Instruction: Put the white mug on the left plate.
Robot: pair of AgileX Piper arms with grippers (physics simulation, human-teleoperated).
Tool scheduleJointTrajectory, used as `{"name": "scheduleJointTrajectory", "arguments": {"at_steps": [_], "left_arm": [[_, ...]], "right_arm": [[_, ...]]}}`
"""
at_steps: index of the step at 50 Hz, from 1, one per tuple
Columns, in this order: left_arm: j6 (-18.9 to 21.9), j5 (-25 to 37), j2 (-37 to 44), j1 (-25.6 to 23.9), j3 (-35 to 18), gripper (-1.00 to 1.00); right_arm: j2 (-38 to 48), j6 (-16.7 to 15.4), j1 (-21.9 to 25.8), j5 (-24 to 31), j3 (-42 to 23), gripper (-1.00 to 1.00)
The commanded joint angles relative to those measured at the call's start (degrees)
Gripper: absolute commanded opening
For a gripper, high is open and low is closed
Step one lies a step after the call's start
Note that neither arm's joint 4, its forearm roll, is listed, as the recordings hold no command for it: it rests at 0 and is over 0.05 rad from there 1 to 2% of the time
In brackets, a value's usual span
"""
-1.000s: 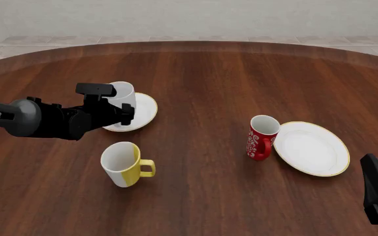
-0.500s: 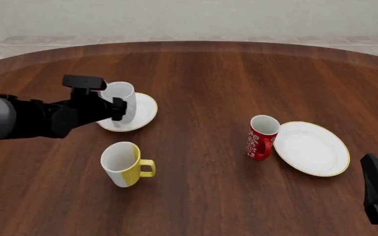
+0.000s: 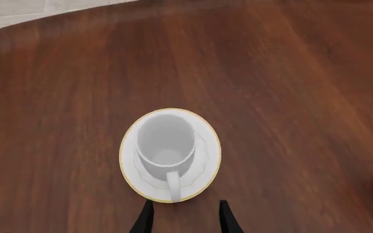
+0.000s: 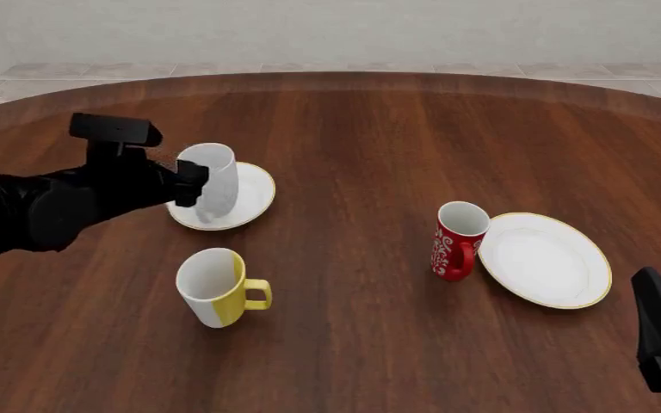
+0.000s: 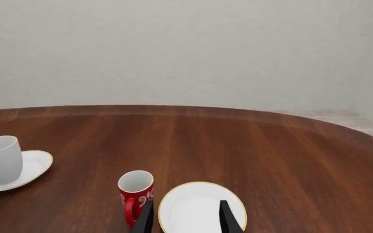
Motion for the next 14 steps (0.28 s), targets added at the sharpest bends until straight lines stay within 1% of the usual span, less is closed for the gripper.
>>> {"name": "scheduleJointTrajectory", "arguments": {"at_steps": [1,9,10,13,14], "left_arm": [[0.2,3.0,-7.4,-1.3,2.6,1.0],[0.6,5.7,-12.9,-2.1,3.6,1.0],[0.5,7.0,-15.0,-2.4,3.7,1.0],[0.7,8.0,-16.7,-2.7,3.8,1.0],[0.7,9.3,-18.9,-2.9,3.9,1.0]], "right_arm": [[0.0,0.1,0.0,0.2,-0.4,1.0],[0.0,0.2,-0.1,-0.1,-0.3,1.0],[0.0,0.2,-0.1,-0.1,-0.3,1.0],[0.0,0.2,-0.1,0.0,-0.3,1.0],[0.0,0.2,-0.1,0.0,-0.3,1.0]]}}
